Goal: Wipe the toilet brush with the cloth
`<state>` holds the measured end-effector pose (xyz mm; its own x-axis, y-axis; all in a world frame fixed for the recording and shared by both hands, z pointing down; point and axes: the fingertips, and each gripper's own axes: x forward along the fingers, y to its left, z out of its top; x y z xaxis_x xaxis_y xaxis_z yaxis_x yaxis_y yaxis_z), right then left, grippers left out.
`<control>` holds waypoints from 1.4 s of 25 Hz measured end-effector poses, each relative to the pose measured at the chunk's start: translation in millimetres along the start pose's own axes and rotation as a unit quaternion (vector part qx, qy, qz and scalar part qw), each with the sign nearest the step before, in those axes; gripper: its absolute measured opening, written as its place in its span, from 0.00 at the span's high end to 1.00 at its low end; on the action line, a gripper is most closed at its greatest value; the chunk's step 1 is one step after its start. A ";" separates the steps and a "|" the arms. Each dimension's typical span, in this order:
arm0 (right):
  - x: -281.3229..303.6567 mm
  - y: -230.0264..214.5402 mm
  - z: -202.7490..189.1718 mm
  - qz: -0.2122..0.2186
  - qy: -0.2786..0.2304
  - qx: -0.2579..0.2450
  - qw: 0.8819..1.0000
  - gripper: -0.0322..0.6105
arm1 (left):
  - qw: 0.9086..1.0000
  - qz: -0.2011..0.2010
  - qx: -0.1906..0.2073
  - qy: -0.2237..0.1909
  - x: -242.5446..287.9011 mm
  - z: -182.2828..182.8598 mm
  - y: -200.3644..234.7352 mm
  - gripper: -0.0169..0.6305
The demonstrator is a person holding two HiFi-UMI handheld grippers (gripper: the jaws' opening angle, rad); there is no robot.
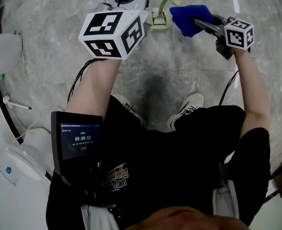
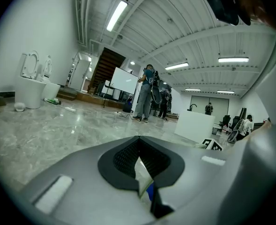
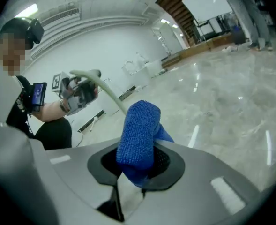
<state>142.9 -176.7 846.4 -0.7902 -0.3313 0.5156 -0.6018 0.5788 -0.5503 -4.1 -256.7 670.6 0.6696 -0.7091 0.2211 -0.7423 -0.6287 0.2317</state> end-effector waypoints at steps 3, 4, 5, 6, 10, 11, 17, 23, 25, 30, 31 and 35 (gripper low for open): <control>10.4 -34.4 35.9 -0.075 -0.039 -0.031 0.996 0.82 | 1.000 0.003 0.004 0.009 -3.1 -3.2 3.3 0.96; 22.5 -43.8 43.1 -0.095 -0.038 -0.044 0.994 0.82 | 1.000 0.003 0.006 0.012 -3.8 -4.4 4.1 0.96; 37.9 -51.6 46.4 -0.111 -0.029 -0.054 0.992 0.82 | 1.000 0.004 0.008 0.016 -4.6 -5.5 4.5 0.96; 55.5 -57.2 45.9 -0.120 -0.013 -0.064 0.991 0.82 | 1.000 0.005 0.008 0.019 -5.5 -6.8 4.2 0.96; 119.0 -70.7 26.9 -0.123 0.044 -0.073 0.989 0.82 | 1.000 0.001 0.002 0.027 -11.4 -14.7 -2.3 0.96; 130.1 -72.4 20.9 -0.118 0.053 -0.069 0.989 0.82 | 1.000 -0.001 0.005 0.029 -13.6 -17.8 -4.1 0.96; 145.5 -65.0 13.1 -0.065 0.056 -0.047 0.995 0.82 | 0.999 -0.006 0.030 0.041 -25.5 -33.3 -5.6 0.96; 108.3 -35.2 40.0 -0.027 0.015 -0.057 0.998 0.82 | 0.998 -0.009 0.039 0.052 -17.1 -37.9 -4.6 0.96; 93.0 -18.6 53.9 -0.012 0.000 -0.069 0.998 0.82 | 0.997 -0.011 0.042 0.058 -12.7 -39.5 -5.2 0.96; 67.2 16.0 84.5 0.007 -0.043 -0.095 0.994 0.82 | 0.997 -0.017 0.037 0.060 -5.6 -39.3 -6.4 0.96; 63.5 22.2 90.1 0.012 -0.053 -0.099 0.994 0.82 | 0.997 -0.017 0.036 0.059 -4.5 -39.0 -6.8 0.96; 46.3 47.8 113.3 0.031 -0.086 -0.122 0.988 0.82 | 0.998 -0.019 0.034 0.057 -2.6 -36.6 -7.4 0.96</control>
<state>64.3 -248.9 769.6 -0.8456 -0.3989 0.3549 -0.5219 0.7575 -0.3921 0.6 -238.5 703.0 0.6932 -0.6453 0.3212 -0.7134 -0.6779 0.1775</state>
